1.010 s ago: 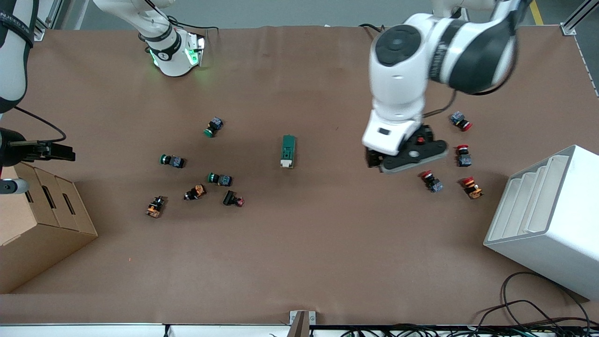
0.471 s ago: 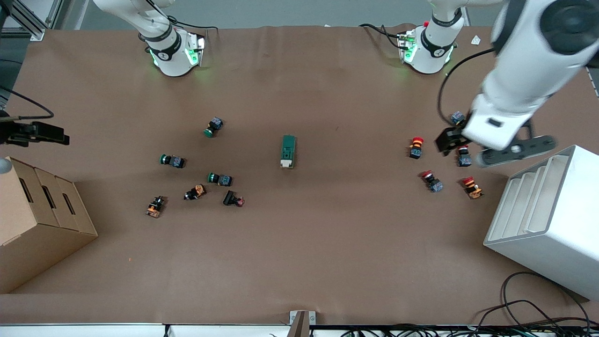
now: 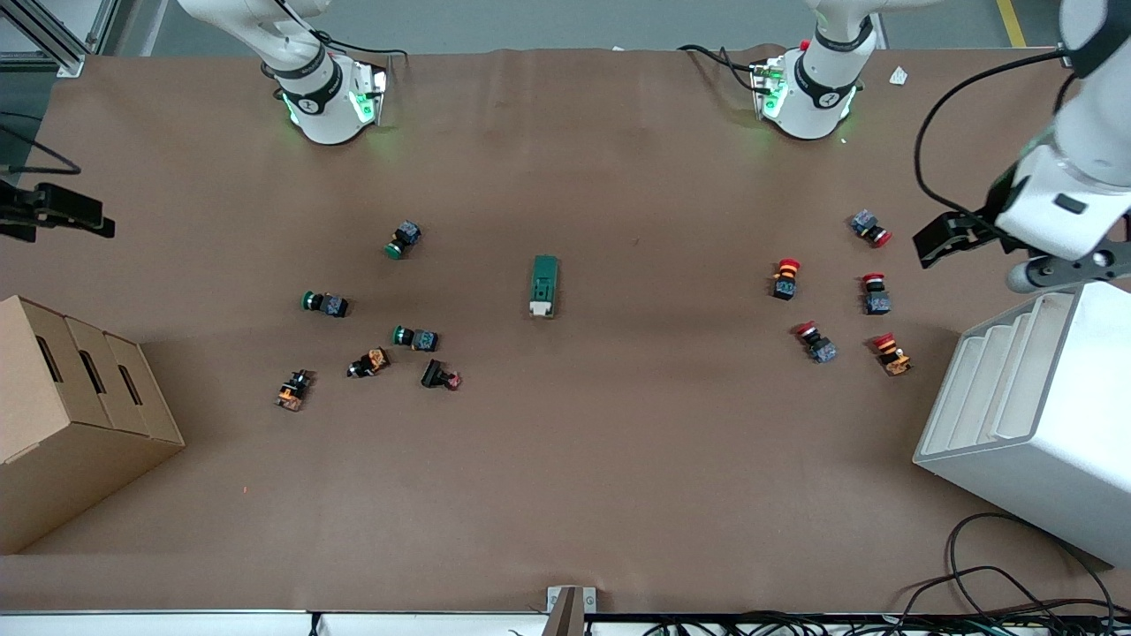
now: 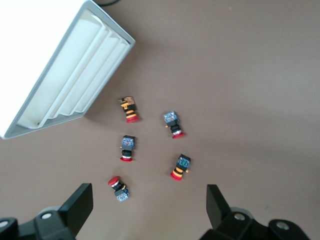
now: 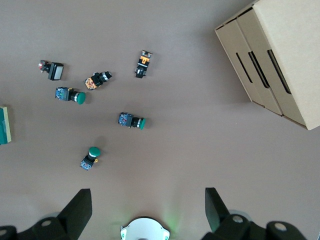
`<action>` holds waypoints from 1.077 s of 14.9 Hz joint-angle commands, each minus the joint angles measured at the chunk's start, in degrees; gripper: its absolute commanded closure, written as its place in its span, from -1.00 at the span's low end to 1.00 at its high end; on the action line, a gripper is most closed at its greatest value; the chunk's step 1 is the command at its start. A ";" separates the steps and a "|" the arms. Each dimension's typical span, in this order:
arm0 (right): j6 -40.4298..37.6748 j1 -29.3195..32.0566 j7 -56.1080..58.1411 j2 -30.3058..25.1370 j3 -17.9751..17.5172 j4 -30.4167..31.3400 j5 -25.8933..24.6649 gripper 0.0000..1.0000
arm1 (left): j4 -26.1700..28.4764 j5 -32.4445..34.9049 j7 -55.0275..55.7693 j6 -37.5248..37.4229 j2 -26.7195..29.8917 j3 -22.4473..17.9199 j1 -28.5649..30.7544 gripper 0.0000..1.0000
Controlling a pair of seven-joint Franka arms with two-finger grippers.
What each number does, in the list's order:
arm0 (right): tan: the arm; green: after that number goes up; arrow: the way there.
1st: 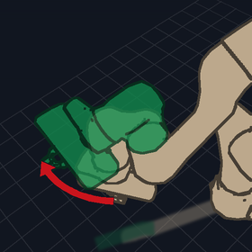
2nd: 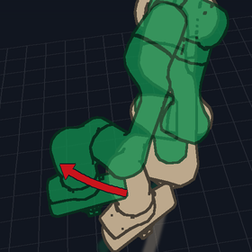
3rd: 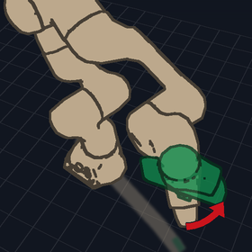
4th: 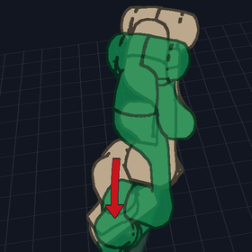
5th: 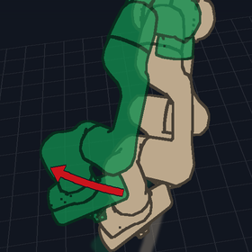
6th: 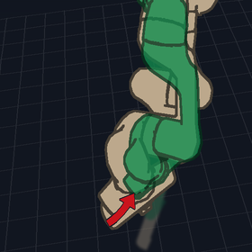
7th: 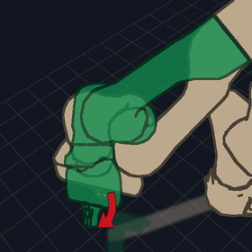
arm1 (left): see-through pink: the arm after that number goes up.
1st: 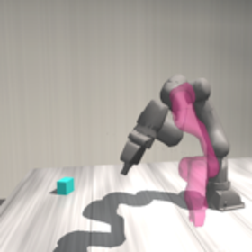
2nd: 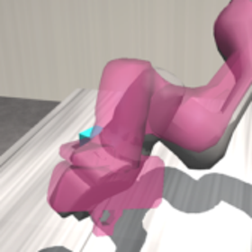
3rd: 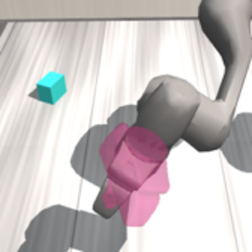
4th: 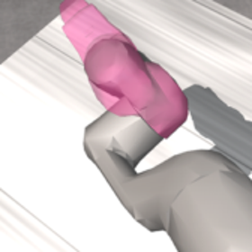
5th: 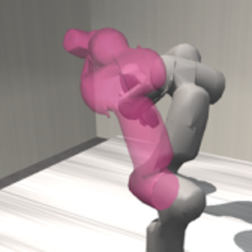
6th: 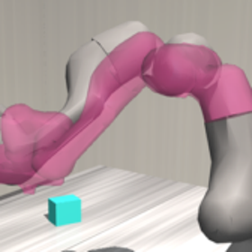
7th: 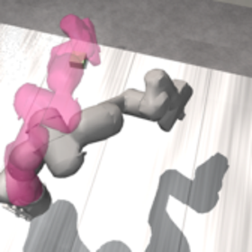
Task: Close load switch with both arms
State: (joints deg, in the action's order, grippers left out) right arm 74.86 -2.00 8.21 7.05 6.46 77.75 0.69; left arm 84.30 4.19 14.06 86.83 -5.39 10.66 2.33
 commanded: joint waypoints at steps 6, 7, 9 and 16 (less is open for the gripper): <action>4.51 1.83 -0.83 -10.47 -3.11 12.69 -1.31 -1.00 | 10.26 -4.98 -9.66 1.41 10.04 -3.54 0.75 -1.00; 4.33 1.91 -1.18 -10.73 -3.20 12.60 -1.22 -1.00 | 11.49 -4.98 -10.10 1.50 11.36 -3.54 0.49 -1.00; 3.54 2.17 -2.58 -11.53 -3.99 12.69 -1.22 -1.00 | 12.12 -5.07 -10.98 1.67 12.25 -3.54 0.31 -1.00; 1.61 4.37 -3.12 -12.67 -6.81 11.90 -1.04 -1.00 | 10.54 -4.89 -11.51 1.59 11.20 -3.01 0.31 -1.00</action>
State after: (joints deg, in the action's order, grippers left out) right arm 76.78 0.77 5.81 -3.88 1.09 88.14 0.36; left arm 94.77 0.09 3.50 87.73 5.67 7.50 2.52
